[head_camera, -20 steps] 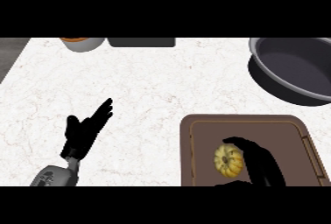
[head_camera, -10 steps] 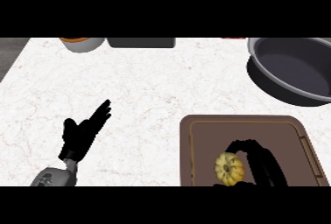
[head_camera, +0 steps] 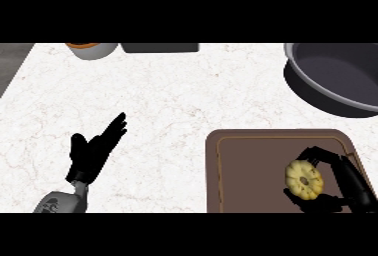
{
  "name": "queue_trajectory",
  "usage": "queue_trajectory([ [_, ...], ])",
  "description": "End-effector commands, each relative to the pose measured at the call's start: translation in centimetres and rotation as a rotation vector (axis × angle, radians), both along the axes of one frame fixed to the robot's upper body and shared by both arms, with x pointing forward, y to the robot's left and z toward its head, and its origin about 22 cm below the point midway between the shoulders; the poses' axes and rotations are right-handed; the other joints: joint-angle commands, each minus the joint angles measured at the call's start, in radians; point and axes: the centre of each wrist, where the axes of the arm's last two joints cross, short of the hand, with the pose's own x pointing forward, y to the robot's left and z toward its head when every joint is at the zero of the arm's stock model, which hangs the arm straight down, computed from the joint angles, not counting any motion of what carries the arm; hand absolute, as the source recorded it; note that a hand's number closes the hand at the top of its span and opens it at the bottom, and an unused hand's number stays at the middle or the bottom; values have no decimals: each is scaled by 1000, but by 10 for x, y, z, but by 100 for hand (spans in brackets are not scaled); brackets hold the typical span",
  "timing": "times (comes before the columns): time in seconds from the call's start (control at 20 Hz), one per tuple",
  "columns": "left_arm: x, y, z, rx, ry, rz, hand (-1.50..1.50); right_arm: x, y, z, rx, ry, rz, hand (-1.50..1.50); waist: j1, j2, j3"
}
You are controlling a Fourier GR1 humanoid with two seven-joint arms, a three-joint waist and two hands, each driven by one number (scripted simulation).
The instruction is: Pick the squash from the tray and place it in the pot
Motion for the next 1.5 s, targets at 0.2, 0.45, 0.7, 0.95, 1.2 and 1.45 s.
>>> queue_trajectory([
  [0.2, -2, -4, -2, -10, -9, -10, 0, 14, -106, 41, 203, -133, 37, 150, 9, 9, 3],
  [0.45, 2, -11, 0, -7, -18, -20, 0, 7, -188, 84, 215, -208, 54, 150, 21, 14, 0],
  [0.7, -5, -12, -6, -11, -18, -52, 0, -7, -246, 122, 169, -278, 67, 150, 55, 17, -1],
  [0.95, 11, -26, 3, 3, -21, -73, 0, -1, -269, 146, 87, -318, 45, 150, 73, 21, -3],
  [1.2, 11, -25, 7, 5, -35, -92, 0, 15, -276, 173, -28, -298, 31, 150, 103, 19, -5],
  [1.45, 14, -33, 5, 12, -21, -98, 0, 42, -269, 204, -82, -276, 75, 150, 102, 17, -9],
])
